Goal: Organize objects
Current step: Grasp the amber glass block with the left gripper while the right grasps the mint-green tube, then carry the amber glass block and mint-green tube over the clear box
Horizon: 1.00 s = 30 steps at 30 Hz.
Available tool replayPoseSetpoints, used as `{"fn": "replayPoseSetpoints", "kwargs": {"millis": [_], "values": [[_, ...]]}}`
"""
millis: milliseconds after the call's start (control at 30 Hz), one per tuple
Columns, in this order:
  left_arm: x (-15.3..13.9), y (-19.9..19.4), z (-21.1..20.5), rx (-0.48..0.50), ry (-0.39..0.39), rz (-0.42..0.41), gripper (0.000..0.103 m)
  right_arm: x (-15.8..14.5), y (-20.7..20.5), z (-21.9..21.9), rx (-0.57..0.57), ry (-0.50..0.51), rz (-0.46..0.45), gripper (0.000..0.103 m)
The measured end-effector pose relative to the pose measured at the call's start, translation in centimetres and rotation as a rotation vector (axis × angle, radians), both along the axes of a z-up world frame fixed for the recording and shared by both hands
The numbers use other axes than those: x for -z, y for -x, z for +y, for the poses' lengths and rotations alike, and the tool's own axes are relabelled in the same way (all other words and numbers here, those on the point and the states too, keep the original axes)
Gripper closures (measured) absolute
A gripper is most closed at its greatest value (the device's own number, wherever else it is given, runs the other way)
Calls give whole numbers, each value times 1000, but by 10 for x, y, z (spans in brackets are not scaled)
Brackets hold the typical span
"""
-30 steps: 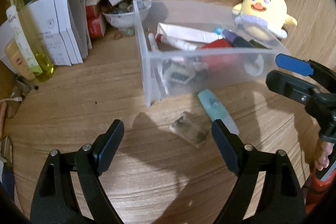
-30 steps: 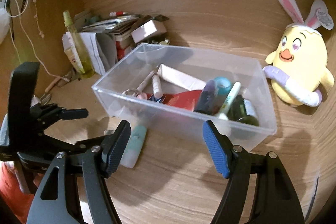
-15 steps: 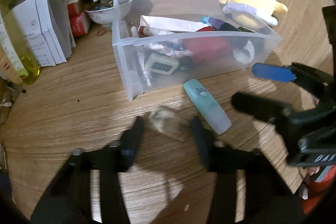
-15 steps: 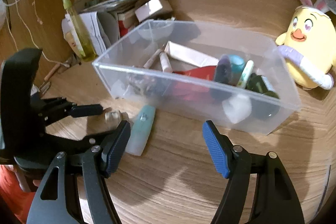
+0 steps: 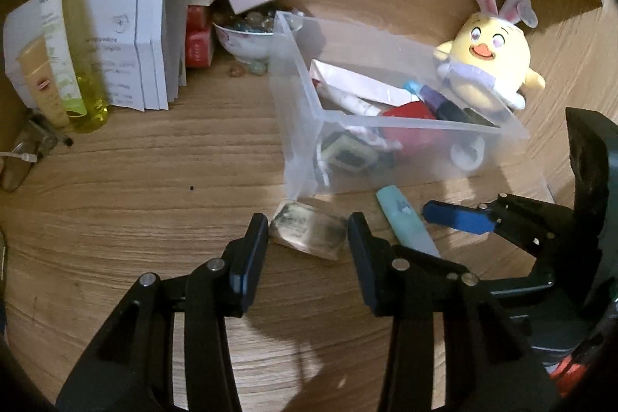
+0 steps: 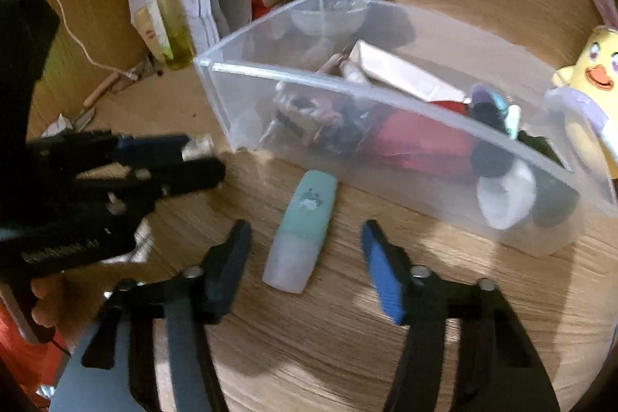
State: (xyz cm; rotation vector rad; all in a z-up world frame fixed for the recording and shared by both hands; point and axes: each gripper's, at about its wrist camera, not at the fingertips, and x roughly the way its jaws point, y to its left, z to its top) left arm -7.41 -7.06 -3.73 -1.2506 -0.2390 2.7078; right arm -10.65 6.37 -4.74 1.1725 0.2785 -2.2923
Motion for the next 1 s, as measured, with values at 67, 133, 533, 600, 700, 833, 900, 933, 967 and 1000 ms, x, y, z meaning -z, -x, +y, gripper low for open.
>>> {"fn": "replayPoseSetpoints", "kwargs": {"millis": [67, 133, 533, 600, 700, 833, 900, 933, 967, 1000], "values": [[-1, -1, 2, 2, 4, 7, 61, 1, -1, -4, 0, -16, 18, 60], [-1, -2, 3, 1, 11, 14, 61, 2, -2, -5, 1, -23, 31, 67], [-11, -10, -5, -39, -7, 53, 61, -14, -9, 13, 34, 40, 52, 80], [-15, -13, -3, -39, -4, 63, 61, -19, -13, 17, 39, 54, 62, 80], [-23, -16, 0, -43, 8, 90, 60, -28, -17, 23, 48, 75, 84, 80], [-33, -18, 5, -47, 8, 120, 60, -43, -21, 30, 65, 108, 122, 80], [-39, -18, 8, -48, 9, 135, 60, -50, -23, 33, 70, 116, 143, 80], [-42, -18, 9, -48, 12, 143, 60, -54, -24, 36, 77, 117, 157, 80], [-44, -18, 11, -49, 13, 148, 60, -57, -25, 38, 85, 115, 168, 80], [-47, -18, 12, -49, 15, 156, 60, -59, -26, 41, 93, 116, 176, 80]]}}
